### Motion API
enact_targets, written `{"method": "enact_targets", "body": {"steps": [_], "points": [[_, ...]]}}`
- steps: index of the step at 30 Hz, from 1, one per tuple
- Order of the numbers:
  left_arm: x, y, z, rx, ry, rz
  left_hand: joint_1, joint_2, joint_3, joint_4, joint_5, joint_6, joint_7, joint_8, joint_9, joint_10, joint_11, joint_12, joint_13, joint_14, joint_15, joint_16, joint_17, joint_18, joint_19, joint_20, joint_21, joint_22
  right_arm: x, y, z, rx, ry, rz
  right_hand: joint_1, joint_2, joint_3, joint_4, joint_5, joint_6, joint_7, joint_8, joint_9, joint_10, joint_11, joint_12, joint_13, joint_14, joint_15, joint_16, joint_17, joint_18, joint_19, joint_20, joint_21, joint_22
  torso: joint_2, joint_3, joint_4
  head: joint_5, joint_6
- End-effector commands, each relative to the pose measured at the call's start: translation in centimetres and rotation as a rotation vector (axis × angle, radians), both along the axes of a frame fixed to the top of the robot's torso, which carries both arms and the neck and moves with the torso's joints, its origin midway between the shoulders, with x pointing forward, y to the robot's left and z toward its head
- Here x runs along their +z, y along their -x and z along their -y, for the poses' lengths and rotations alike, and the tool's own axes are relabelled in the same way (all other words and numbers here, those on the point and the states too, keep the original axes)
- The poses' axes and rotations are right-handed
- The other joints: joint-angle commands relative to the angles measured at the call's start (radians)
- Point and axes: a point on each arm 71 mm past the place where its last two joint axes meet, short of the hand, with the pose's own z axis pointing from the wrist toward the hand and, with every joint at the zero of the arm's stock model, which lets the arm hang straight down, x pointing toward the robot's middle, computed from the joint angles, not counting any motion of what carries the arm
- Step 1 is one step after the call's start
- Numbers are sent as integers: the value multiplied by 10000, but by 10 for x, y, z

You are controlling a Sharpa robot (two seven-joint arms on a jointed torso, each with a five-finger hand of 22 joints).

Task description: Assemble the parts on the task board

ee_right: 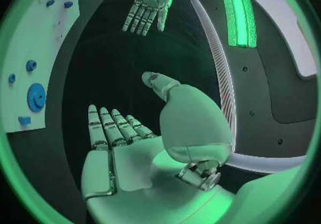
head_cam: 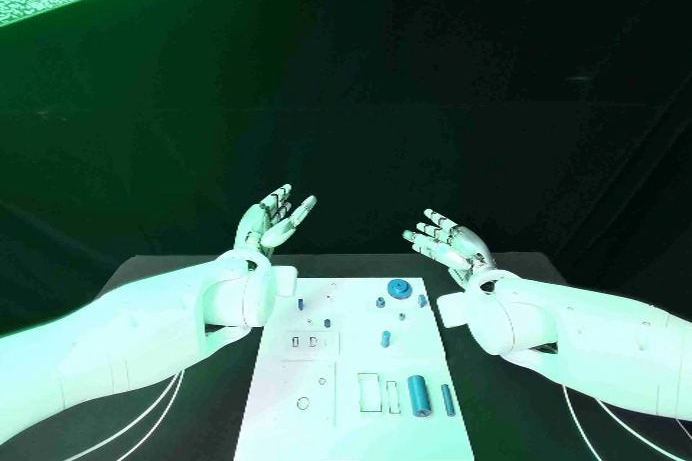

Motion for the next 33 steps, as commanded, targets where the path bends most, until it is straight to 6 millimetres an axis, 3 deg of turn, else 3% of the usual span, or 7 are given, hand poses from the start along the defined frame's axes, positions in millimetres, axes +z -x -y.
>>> {"method": "enact_targets", "body": {"steps": [1, 8, 11, 15, 20, 23, 33], "points": [[4, 0, 6, -798, 187, 324, 482, -32, 78, 155, 77, 165, 330, 52, 35, 123, 64, 67, 16, 95, 106, 52, 22, 149, 172, 70, 67, 22, 0, 0, -11, 1984, 77, -237, 395, -16, 171, -11, 123, 126, 1682, 77, 37, 104, 128, 62, 21, 189, 56, 74, 32, 174, 151, 53, 72, 24, 1, -1, -3, 0, -1], [4, 0, 6, -798, 187, 324, 489, 26, 56, 149, 73, 212, 359, 67, 40, 221, 115, 86, 30, 146, 115, 65, 29, 162, 179, 85, 79, 27, 0, -3, -11, 2474, 238, -329, 526, 7, 209, -28, 41, 357, 1684, 138, 99, 381, 142, 92, 45, 473, 72, 129, 80, 213, 308, 55, 143, 64, 1, -1, -3, 0, -1], [1, -2, -9, -825, 200, 275, 521, 96, 34, 134, 71, 329, 443, 98, 54, 414, 214, 112, 50, 339, 146, 107, 61, 189, 223, 95, 102, 37, 1, -11, 5, 2108, 1656, 676, 710, 12, 272, -91, -72, 760, 1682, 250, 208, 917, 150, 155, 88, 999, 69, 230, 158, 257, 592, 48, 251, 118, -10, -23, -6, 1, -176], [3, 1, -14, -883, 231, 336, 606, 238, 146, 90, 62, 1431, 841, 376, 245, 2101, 626, 296, 183, 2672, 600, 632, 435, 400, 2436, 105, 702, 329, 3, -14, 9, 2045, 2431, 1265, 1105, -88, 354, -286, -480, 2037, 1668, 642, 541, 2575, 23, 368, 209, 2550, -109, 564, 383, 411, 1255, 38, 500, 222, 28, -36, -22, -11, -210], [7, 8, -21, -951, 263, 413, 674, 218, 457, 10, 60, 3533, 1028, 977, 646, 5968, 990, 840, 431, 5902, 96, 1574, 1096, 960, 4276, 84, 1462, 549, 7, -17, 12, 2353, 3574, 2022, 1478, -243, 357, -417, -866, 4216, 1574, 1318, 1041, 5831, -249, 813, 377, 5408, -478, 1255, 777, 804, 3488, 22, 1210, 514, 198, -46, -22, -16, -176], [10, 14, -24, -1042, 304, 437, 727, 188, 671, -50, 59, 5094, 940, 1496, 956, 6414, 973, 847, 413, 6175, 26, 1661, 1287, 1061, 4648, 76, 1659, 577, 11, -19, 12, 2586, 4330, 2503, 1682, -375, 428, -465, -1076, 5838, 1434, 1779, 1349, 6791, -443, 852, 354, 6095, -710, 1462, 849, 1035, 4389, 9, 1568, 612, 323, -57, -20, -28, -155], [23, 30, -33, -1606, 521, 399, 597, -158, 1067, -122, 45, 5561, 821, 1783, 1016, 7535, 610, 988, 482, 7171, -356, 2289, 1992, 1161, 5508, -156, 2159, 680, 25, -24, 13, 3337, 7390, 3445, 1832, -779, 660, -351, -1048, 7770, 810, 2282, 1561, 9047, -1146, 600, 369, 8436, -1564, 2339, 1541, 1127, 6125, -714, 2900, 1173, 783, -92, 70, -124, -39]]}}
